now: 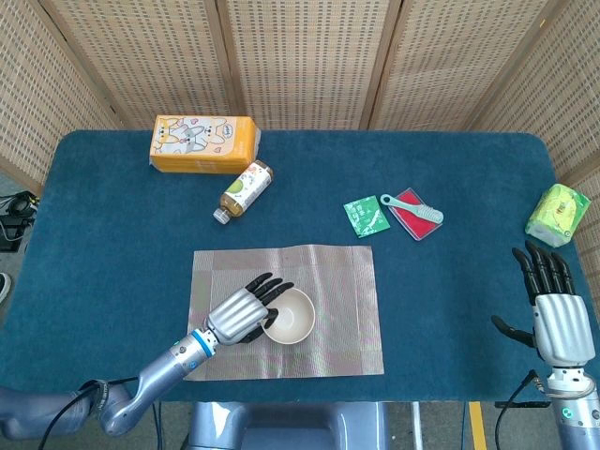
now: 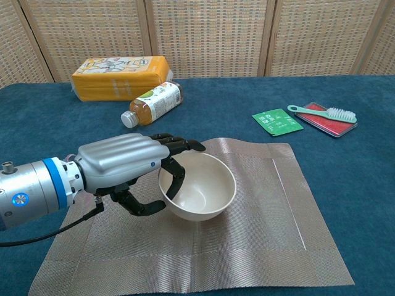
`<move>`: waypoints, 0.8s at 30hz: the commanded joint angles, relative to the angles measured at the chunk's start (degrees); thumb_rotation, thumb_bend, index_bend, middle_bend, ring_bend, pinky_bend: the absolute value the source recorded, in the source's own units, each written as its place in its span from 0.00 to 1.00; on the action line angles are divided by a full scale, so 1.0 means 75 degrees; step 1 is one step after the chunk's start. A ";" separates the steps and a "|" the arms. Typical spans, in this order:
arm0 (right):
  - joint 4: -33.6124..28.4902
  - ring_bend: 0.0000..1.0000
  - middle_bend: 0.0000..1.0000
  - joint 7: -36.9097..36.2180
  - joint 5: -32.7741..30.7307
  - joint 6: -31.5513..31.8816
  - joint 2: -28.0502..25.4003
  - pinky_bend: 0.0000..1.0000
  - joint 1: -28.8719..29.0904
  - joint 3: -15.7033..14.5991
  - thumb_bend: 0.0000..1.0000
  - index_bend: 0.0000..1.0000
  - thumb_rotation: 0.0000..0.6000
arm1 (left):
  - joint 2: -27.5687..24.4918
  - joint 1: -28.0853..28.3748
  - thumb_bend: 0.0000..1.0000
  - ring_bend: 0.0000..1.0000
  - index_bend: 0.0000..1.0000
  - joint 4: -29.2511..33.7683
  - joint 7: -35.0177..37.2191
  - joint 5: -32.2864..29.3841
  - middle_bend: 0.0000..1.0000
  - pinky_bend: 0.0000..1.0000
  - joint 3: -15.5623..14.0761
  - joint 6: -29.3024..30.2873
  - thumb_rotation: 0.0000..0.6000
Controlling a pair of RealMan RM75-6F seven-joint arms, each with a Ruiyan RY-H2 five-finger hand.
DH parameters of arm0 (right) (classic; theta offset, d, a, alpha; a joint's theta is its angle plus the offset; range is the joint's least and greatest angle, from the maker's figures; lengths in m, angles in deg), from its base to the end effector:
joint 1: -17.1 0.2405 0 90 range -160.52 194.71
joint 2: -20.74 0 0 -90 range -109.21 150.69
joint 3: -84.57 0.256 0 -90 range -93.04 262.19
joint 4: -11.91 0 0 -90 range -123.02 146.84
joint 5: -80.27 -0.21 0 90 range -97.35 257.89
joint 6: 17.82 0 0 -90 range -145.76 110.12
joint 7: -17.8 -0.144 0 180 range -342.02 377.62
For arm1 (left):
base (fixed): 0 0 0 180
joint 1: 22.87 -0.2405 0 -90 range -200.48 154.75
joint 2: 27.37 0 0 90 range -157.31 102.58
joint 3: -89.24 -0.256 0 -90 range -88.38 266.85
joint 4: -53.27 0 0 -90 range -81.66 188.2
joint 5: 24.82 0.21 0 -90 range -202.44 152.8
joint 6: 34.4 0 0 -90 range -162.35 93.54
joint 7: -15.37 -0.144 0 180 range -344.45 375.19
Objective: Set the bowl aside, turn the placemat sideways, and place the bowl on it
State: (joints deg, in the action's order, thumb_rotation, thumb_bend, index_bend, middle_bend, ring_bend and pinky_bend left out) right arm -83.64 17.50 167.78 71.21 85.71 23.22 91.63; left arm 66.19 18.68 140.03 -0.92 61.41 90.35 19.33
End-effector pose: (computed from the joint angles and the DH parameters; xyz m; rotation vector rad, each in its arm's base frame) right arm -0.2808 -0.1999 0.1681 1.3178 -0.8321 1.0882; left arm -0.1152 0.2645 -0.0683 -2.2895 -0.7482 -1.0365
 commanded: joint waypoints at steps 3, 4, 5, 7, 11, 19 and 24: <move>0.0004 0.00 0.00 -0.0044 -0.0014 0.0015 -0.0021 0.00 -0.0007 0.0015 0.00 0.00 1.00 | 0.0204 0.0009 0.47 0.00 0.70 -0.0171 -0.0382 -0.0230 0.00 0.00 0.0075 -0.0019 1.00; 0.0004 0.00 0.00 -0.0056 -0.0017 0.0016 -0.0027 0.00 -0.0008 0.0019 0.00 0.00 1.00 | 0.0215 0.0003 0.47 0.00 0.70 -0.0192 -0.0451 -0.0262 0.00 0.00 0.0074 -0.0014 1.00; 0.0004 0.00 0.00 -0.0064 -0.0021 0.0015 -0.0031 0.00 -0.0008 0.0021 0.00 0.00 1.00 | 0.0218 -0.0006 0.47 0.00 0.70 -0.0195 -0.0482 -0.0293 0.00 0.00 0.0068 -0.0018 1.00; 0.0005 0.00 0.00 -0.0072 -0.0027 0.0013 -0.0036 0.00 -0.0007 0.0025 0.00 0.00 1.00 | 0.0212 -0.0016 0.46 0.00 0.69 -0.0197 -0.0521 -0.0348 0.00 0.00 0.0057 -0.0038 1.00; 0.0009 0.00 0.00 -0.0077 -0.0023 0.0009 -0.0040 0.00 -0.0006 0.0023 0.00 0.00 1.00 | 0.0185 -0.0028 0.35 0.00 0.51 -0.0200 -0.0602 -0.0487 0.00 0.00 0.0038 -0.0112 1.00; 0.0011 0.00 0.00 -0.0029 -0.0026 0.0023 -0.0050 0.00 -0.0014 0.0026 0.00 0.00 1.00 | -0.0157 -0.0122 0.00 0.00 0.00 0.0135 -0.0483 -0.0649 0.00 0.00 0.0074 -0.0026 1.00; 0.0011 0.00 0.00 0.0021 -0.0011 0.0033 -0.0066 0.00 -0.0022 0.0016 0.00 0.00 1.00 | -0.0844 -0.0386 0.00 0.00 0.00 0.0735 -0.0167 -0.0508 0.00 0.00 0.0175 0.0580 1.00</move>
State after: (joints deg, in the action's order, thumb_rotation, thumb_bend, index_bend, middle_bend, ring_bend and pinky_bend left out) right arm -83.57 17.63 167.69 71.44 85.22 23.07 91.76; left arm 61.98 16.85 143.66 -3.38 57.10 91.19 21.65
